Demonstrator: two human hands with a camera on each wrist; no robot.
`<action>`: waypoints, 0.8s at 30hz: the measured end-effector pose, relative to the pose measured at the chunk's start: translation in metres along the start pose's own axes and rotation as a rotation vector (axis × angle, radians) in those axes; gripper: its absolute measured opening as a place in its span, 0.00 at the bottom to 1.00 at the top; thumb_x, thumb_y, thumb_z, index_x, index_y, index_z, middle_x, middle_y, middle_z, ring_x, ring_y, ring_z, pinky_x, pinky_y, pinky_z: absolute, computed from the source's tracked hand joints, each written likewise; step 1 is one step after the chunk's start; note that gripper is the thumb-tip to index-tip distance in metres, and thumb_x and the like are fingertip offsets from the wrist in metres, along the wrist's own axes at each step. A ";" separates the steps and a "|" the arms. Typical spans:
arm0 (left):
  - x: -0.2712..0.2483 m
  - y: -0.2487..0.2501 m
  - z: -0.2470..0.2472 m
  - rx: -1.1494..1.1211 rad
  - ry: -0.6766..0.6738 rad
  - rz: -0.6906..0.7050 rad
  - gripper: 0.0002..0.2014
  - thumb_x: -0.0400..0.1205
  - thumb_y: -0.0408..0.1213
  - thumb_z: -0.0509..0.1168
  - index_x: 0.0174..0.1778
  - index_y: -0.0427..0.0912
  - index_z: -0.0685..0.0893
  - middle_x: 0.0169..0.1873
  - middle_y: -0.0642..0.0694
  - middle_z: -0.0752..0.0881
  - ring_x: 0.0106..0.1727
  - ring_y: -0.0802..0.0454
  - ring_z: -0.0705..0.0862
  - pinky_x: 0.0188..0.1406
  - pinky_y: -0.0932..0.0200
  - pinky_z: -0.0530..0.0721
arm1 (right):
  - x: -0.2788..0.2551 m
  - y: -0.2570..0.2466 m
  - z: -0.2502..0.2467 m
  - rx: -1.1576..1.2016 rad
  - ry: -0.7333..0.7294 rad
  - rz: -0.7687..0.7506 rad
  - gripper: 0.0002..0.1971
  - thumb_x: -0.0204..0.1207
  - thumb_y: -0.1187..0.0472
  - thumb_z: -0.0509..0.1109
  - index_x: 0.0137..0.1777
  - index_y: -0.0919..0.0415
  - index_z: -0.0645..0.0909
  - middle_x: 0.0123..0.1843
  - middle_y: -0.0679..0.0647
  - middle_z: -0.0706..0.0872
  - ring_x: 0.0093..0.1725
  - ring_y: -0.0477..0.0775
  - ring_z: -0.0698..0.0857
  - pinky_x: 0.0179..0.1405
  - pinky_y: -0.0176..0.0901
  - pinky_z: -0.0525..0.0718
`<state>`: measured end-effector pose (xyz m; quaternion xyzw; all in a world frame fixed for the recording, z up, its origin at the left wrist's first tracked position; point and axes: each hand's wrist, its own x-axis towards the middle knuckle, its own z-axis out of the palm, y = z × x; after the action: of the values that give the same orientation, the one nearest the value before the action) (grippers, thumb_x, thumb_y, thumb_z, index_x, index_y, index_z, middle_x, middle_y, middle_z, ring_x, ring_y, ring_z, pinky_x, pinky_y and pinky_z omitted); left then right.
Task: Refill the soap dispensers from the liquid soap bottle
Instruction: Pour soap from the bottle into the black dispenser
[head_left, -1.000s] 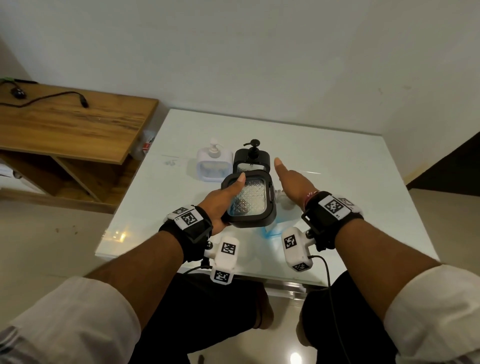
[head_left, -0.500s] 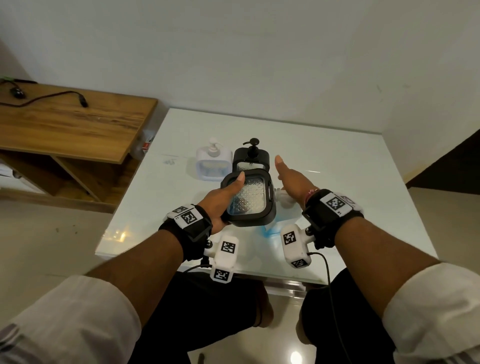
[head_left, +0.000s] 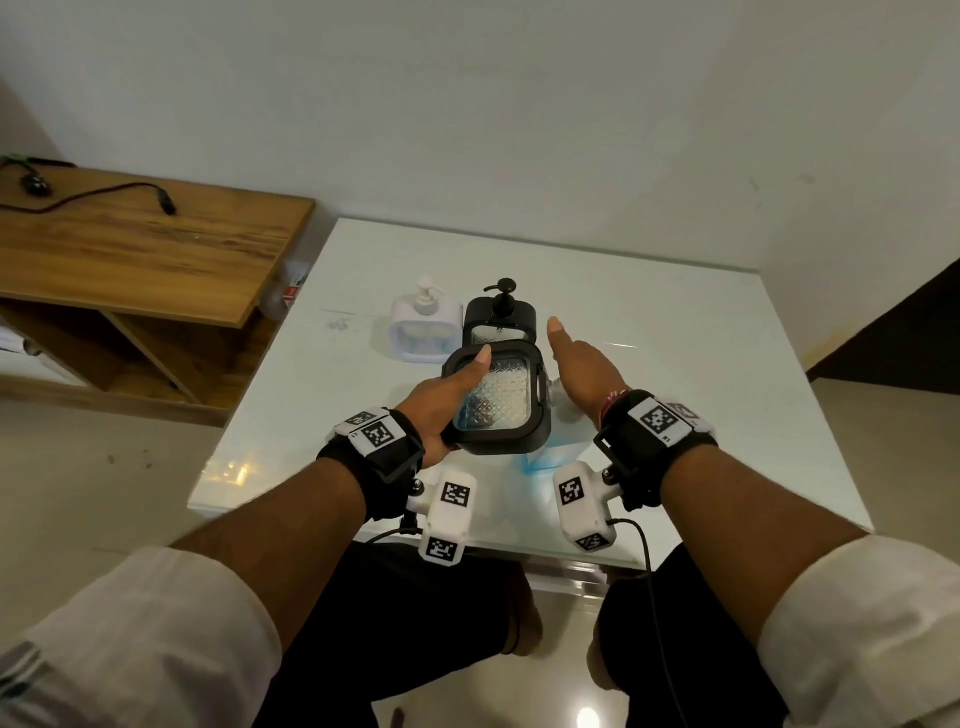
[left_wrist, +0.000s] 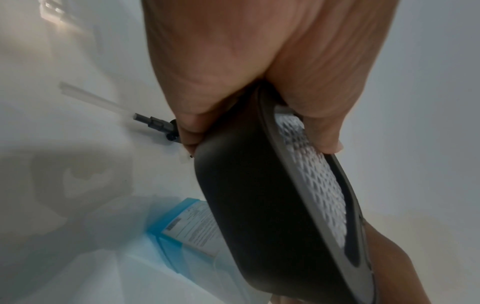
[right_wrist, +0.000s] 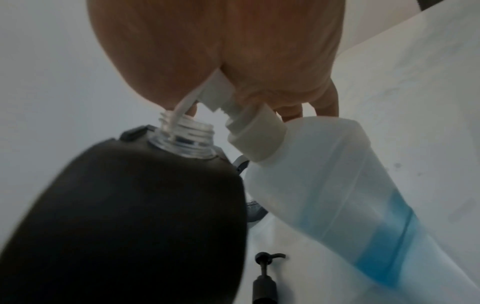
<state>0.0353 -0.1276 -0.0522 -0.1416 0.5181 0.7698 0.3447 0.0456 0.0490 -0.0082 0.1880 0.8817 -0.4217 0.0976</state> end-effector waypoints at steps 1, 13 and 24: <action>0.000 0.000 0.000 -0.001 -0.003 0.001 0.35 0.70 0.56 0.75 0.72 0.42 0.85 0.62 0.41 0.92 0.63 0.41 0.90 0.59 0.45 0.89 | 0.000 -0.002 0.000 0.032 0.011 -0.011 0.34 0.87 0.39 0.43 0.51 0.65 0.82 0.51 0.59 0.80 0.54 0.60 0.79 0.53 0.45 0.67; -0.001 0.002 -0.002 0.003 0.013 0.012 0.35 0.72 0.54 0.75 0.74 0.40 0.84 0.63 0.39 0.91 0.66 0.40 0.89 0.65 0.43 0.86 | -0.006 -0.007 0.004 -0.063 -0.065 0.030 0.38 0.85 0.35 0.46 0.63 0.68 0.83 0.66 0.66 0.83 0.61 0.62 0.80 0.57 0.45 0.67; -0.003 0.003 0.002 0.011 -0.005 -0.017 0.22 0.84 0.53 0.70 0.69 0.43 0.86 0.61 0.41 0.92 0.57 0.44 0.92 0.50 0.50 0.91 | -0.011 -0.006 -0.003 0.181 -0.094 0.053 0.33 0.85 0.36 0.45 0.61 0.62 0.80 0.62 0.57 0.79 0.64 0.57 0.77 0.76 0.55 0.68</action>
<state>0.0355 -0.1273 -0.0479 -0.1422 0.5201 0.7645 0.3533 0.0527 0.0452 0.0018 0.1992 0.8292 -0.5052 0.1325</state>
